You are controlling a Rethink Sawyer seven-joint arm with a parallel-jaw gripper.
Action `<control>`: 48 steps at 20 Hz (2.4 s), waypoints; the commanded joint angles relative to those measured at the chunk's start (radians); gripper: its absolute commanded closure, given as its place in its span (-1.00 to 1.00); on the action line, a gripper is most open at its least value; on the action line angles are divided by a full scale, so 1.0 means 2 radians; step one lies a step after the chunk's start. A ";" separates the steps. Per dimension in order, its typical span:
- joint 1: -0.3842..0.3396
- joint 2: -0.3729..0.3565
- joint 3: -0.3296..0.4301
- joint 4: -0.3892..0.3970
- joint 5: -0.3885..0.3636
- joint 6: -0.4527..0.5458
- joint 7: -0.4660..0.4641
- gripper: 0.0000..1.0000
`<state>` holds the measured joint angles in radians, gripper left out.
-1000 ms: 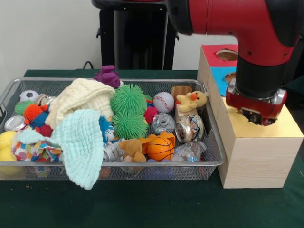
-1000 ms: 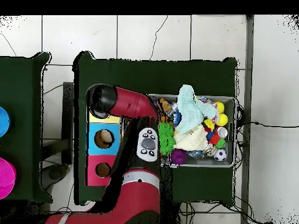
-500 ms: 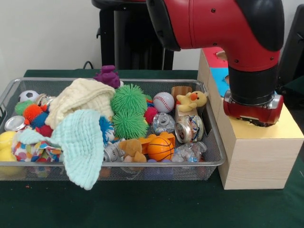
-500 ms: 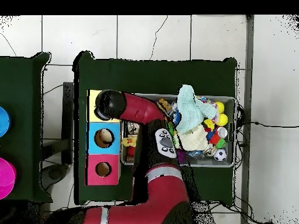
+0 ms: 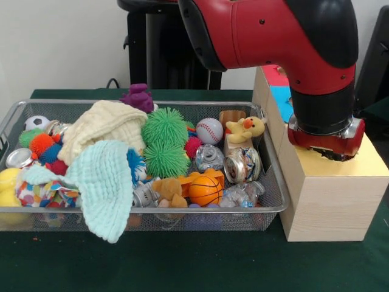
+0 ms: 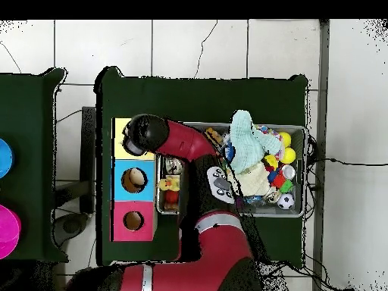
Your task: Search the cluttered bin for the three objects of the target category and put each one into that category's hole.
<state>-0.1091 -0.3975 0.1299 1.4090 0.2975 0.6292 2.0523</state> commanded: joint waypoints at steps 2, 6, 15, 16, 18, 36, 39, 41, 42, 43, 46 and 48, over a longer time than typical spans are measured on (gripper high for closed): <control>0.058 0.066 -0.081 -0.041 -0.027 0.147 0.144 1.00; 0.066 0.054 -0.113 -0.072 -0.036 0.194 0.132 1.00; 0.085 0.027 -0.156 -0.106 -0.059 0.080 0.085 1.00; 0.085 0.024 -0.157 -0.112 -0.060 0.084 0.083 1.00; 0.082 0.016 -0.154 -0.120 -0.058 0.094 0.075 1.00; 0.081 -0.020 -0.153 -0.091 -0.052 0.106 0.078 -1.00; 0.092 -0.022 -0.167 -0.084 -0.048 0.100 0.106 -1.00; 0.099 -0.024 -0.179 -0.092 -0.054 0.114 0.110 -1.00; 0.102 -0.026 -0.184 -0.098 -0.056 0.123 0.111 -1.00; 0.105 -0.028 -0.189 -0.104 -0.058 0.133 0.112 -1.00; 0.111 -0.029 -0.199 -0.115 -0.058 0.159 0.116 -1.00; 0.116 -0.020 -0.211 -0.134 -0.062 0.178 0.119 -1.00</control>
<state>0.1402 -0.4007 -0.1937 1.1939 0.2278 0.8659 2.0525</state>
